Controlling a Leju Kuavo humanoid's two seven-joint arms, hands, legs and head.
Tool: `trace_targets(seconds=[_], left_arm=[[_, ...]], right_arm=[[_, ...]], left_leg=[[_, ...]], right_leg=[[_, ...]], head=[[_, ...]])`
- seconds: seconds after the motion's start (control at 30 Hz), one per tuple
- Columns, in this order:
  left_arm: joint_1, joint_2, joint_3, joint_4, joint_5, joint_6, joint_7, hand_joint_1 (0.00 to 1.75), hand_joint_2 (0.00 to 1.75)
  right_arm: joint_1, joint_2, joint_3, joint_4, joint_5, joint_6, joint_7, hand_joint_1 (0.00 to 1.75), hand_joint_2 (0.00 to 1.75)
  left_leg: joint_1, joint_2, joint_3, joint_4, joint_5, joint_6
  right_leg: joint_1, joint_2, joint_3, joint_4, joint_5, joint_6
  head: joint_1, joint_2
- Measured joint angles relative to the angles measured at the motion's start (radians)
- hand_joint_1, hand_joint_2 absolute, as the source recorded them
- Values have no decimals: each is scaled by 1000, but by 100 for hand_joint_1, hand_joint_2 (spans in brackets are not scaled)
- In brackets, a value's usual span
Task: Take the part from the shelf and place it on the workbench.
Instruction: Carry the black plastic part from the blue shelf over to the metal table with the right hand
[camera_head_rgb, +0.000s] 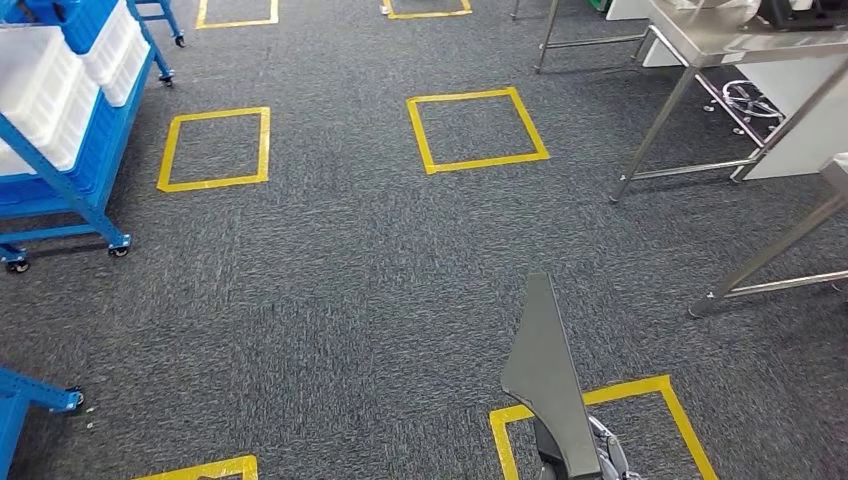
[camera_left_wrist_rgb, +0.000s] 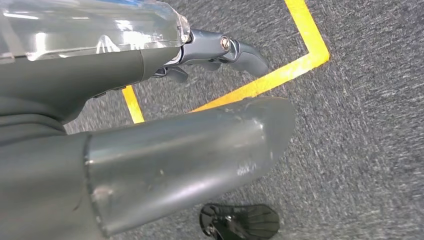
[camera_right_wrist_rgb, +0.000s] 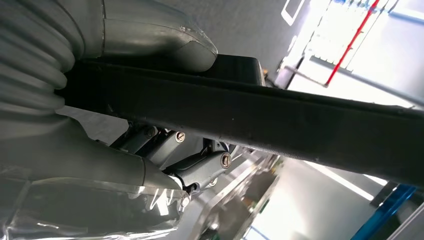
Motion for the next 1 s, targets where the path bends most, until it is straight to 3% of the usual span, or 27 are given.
trace_targets(seconds=[0.03, 0.07, 0.13, 0.17, 0.23, 0.27, 0.33, 0.4, 0.47, 0.53, 0.57, 0.6, 0.63, 0.7, 0.77, 0.83, 0.9, 0.97, 1.0], left_arm=[[1, 2, 0, 0, 2, -1, 3, 0, 0], [0, 4, 0, 1, 3, -3, 5, 0, 0], [-1, 6, 0, 1, 4, -5, 10, 0, 0], [-2, 6, -1, 1, 4, -5, 12, 0, 0], [-3, 6, -5, 1, 2, -6, 14, 0, 0], [-3, 6, -7, 1, 2, -6, 14, 0, 0], [-6, 6, -10, 1, 1, -6, 15, 0, 0], [-6, 7, -12, 1, 1, -6, 15, 0, 0], [-3, 9, -13, 1, 0, -5, 15, 0, 0], [0, 12, -14, 1, -6, -2, 15, 0, 0], [1, 14, -16, 1, -9, -1, 14, 0, 0], [1, 15, -17, 1, -12, 1, 9, 0, 0], [0, 16, -17, 1, -13, 5, -1, 0, 0], [-3, 15, -18, 1, -13, 18, -31, 0, 0], [-11, 11, -19, 1, -12, 28, -51, 0, 0], [-22, 8, -20, 1, -9, 32, -59, 0, 0], [-28, 6, -20, 1, -2, 31, -66, 0, 0], [-25, 6, -20, 1, 8, 29, -74, 0, 0], [-23, 6, -19, 1, 11, 29, -77, 0, 0]], right_arm=[[1, 0, 0, 2, 2, 0, 0, 175, 175], [1, 0, -1, 4, 4, -1, 0, 175, 175], [3, 0, -2, 6, 5, -2, 1, 175, 175], [3, 0, -2, 7, 6, -4, 1, 175, 175], [3, 0, -3, 8, 7, -7, 1, 175, 175], [4, 0, -4, 9, 8, -9, 1, 175, 175], [7, 0, -5, 11, 9, -10, 1, 175, 175], [8, 0, -6, 13, 9, -11, 1, 175, 175], [8, 0, -7, 15, 11, -13, 0, 175, 175], [8, 0, -8, 16, 17, -19, 1, 175, 175], [9, 0, -8, 17, 21, -23, 1, 175, 175], [9, 0, -9, 17, 26, -28, 1, 175, 175], [9, 0, -9, 17, 29, -30, 1, 175, 175], [5, -1, -9, 18, 33, -28, 1, 175, 175], [0, -2, -9, 20, 35, -23, 2, 175, 175], [-2, -3, -9, 23, 36, -19, 2, 175, 175], [-5, -6, -9, 25, 36, -16, 3, 175, 175], [-11, -10, -8, 27, 36, -11, 3, 175, 175], [-14, -12, -8, 29, 36, -8, 3, 175, 175]], left_leg=[[-2, 15, 1, 0, -2, 1], [-3, 28, 2, 0, -4, 1], [-5, 53, 10, 0, -9, -1], [-7, 64, 15, -1, -12, -4], [-7, 83, 23, -3, -17, -13], [-7, 93, 28, -6, -19, -18], [-5, 103, 37, -9, -24, -28], [-4, 57, 24, 32, -54, -36], [-2, 1, -35, 152, -115, -41], [-1, -12, -94, 262, -147, -46], [0, -13, -103, 267, -133, -49], [3, -16, -93, 232, -99, -52], [7, -29, -69, 167, -55, -55], [14, -75, -23, 51, -5, -57], [13, -95, -12, 21, -6, -46], [10, -71, -10, 17, -2, -29], [10, -45, -7, 11, 2, -15], [7, -17, -6, 7, 2, -6], [4, -3, -6, 6, 1, -4]], right_leg=[[-1, -5, -16, 31, -5, 1], [-1, -8, -12, 24, 10, 0], [3, -26, 53, -94, 76, -9], [10, -52, 91, -163, 100, -18], [23, -87, 133, -243, 116, -34], [28, -90, 135, -252, 113, -39], [26, -65, 140, -266, 120, -46], [16, -41, 151, -285, 130, -53], [9, -16, 155, -291, 134, -58], [8, 14, 155, -288, 133, -59], [7, 31, 156, -285, 131, -58], [5, 49, 158, -281, 129, -55], [3, 65, 158, -275, 124, -50], [1, 93, 152, -256, 114, -36], [0, 115, 141, -246, 111, -24], [-4, 128, 134, -244, 114, -14], [-2, 83, 116, -210, 93, -6], [0, 16, 62, -101, 36, 1], [-1, 1, 27, -35, 8, 2]], head=[[0, 0], [0, 0], [0, 0], [-1, 0], [0, 0], [0, 0], [0, 0], [-1, 0], [-5, 0], [-7, 0], [-7, 0], [-7, 0], [-7, 0], [-10, 0], [-11, 0], [-11, 0], [-5, 0], [2, 0], [3, 0]])
